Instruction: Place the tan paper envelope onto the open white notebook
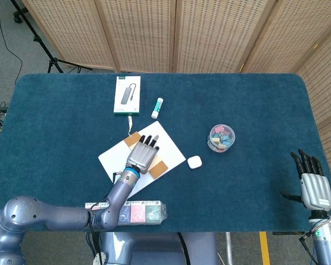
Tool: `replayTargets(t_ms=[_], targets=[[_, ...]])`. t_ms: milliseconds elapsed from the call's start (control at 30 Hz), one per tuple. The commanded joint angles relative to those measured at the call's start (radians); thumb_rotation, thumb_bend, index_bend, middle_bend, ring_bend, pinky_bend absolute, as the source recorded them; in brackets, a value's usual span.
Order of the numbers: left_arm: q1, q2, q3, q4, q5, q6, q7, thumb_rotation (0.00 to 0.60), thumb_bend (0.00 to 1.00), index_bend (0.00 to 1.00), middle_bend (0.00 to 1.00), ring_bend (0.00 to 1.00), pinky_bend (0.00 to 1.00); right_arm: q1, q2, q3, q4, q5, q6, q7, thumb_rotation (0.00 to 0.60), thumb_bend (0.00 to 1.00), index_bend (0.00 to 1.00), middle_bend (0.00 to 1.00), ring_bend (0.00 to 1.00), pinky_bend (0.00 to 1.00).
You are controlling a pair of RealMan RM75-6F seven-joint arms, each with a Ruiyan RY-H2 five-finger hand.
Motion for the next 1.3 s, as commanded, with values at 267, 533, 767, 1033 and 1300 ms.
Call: replayTargets(t_ms=[267,533,767,1033,1300], targets=[[-0.005,0.025,-0.005,-0.029,-0.013,-0.007,-0.006,0.600,0.14,0.19,0.00,0.00,0.10,0.000,0.001,0.000,-0.001,0.000,0.001,-0.002,0.600,0.00,0.00,0.00,0.00,0.00],[0.004,0.097,-0.027,-0.120,-0.007,-0.004,-0.041,0.600,0.13,0.15,0.00,0.00,0.10,-0.001,0.001,0.000,0.000,0.000,-0.001,-0.001,0.600,0.00,0.00,0.00,0.00,0.00],[0.104,0.255,-0.008,-0.207,0.197,0.021,-0.211,0.600,0.11,0.07,0.00,0.00,0.10,-0.002,0.001,-0.002,-0.001,-0.005,0.003,-0.001,0.600,0.00,0.00,0.00,0.00,0.00],[0.190,0.335,0.003,-0.076,0.364,-0.177,-0.554,0.600,0.11,0.06,0.00,0.01,0.10,0.003,-0.007,-0.006,-0.003,-0.005,-0.004,-0.021,0.600,0.00,0.00,0.00,0.00,0.00],[0.207,0.425,0.029,-0.017,0.531,-0.448,-0.803,0.600,0.11,0.19,0.02,0.10,0.17,0.009,-0.016,0.001,0.010,0.017,-0.024,-0.028,0.600,0.00,0.00,0.00,0.00,0.00]])
